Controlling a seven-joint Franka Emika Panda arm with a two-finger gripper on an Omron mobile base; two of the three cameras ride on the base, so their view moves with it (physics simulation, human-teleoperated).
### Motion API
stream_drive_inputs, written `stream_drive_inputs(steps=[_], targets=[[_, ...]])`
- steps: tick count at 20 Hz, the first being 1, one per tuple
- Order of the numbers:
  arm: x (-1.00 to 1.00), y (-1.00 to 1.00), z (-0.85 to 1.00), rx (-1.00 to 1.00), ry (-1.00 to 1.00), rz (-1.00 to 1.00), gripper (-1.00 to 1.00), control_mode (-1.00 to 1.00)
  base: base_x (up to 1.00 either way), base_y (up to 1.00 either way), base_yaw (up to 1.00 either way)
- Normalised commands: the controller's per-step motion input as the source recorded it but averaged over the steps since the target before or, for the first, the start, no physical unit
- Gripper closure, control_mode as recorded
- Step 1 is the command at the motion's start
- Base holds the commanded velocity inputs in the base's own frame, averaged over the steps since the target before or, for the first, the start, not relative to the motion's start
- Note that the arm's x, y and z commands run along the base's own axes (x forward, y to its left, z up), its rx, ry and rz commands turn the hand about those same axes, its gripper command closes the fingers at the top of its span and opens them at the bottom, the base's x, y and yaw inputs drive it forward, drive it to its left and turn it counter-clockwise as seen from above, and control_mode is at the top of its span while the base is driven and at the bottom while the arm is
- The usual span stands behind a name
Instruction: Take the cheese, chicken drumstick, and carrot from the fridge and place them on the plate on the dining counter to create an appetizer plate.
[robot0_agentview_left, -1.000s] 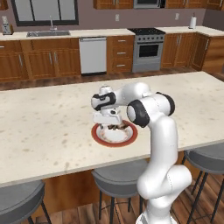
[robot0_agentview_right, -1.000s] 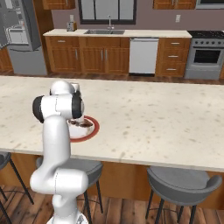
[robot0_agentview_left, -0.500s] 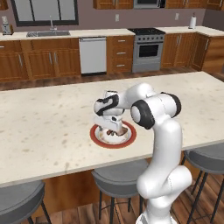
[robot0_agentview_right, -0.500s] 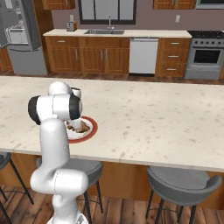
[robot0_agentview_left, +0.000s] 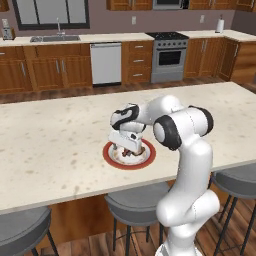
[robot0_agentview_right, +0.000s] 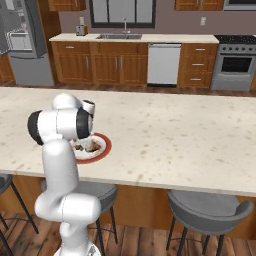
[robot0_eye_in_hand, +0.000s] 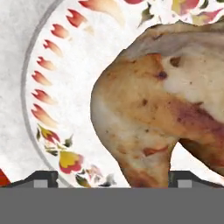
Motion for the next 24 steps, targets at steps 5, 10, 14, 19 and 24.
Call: stream_drive_inputs(steps=[5, 10, 14, 19, 24], targets=[[-0.84, 0.28, 0.89, -0.09, 0.02, -0.13, -1.00, -1.00, 0.00, 0.00, 0.00], [-0.17, 0.22, 1.00, -0.19, 0.05, -0.17, -1.00, -1.00, 0.00, 0.00, 0.00], [-0.76, 0.00, 1.00, -0.16, 0.03, -0.17, -1.00, -1.00, 0.00, 0.00, 0.00], [-0.96, -0.35, 1.00, -0.06, -0.07, -0.04, -1.00, -1.00, 0.00, 0.00, 0.00], [-0.71, -0.79, 0.93, -0.09, -0.11, 0.01, -1.00, -1.00, 0.00, 0.00, 0.00]])
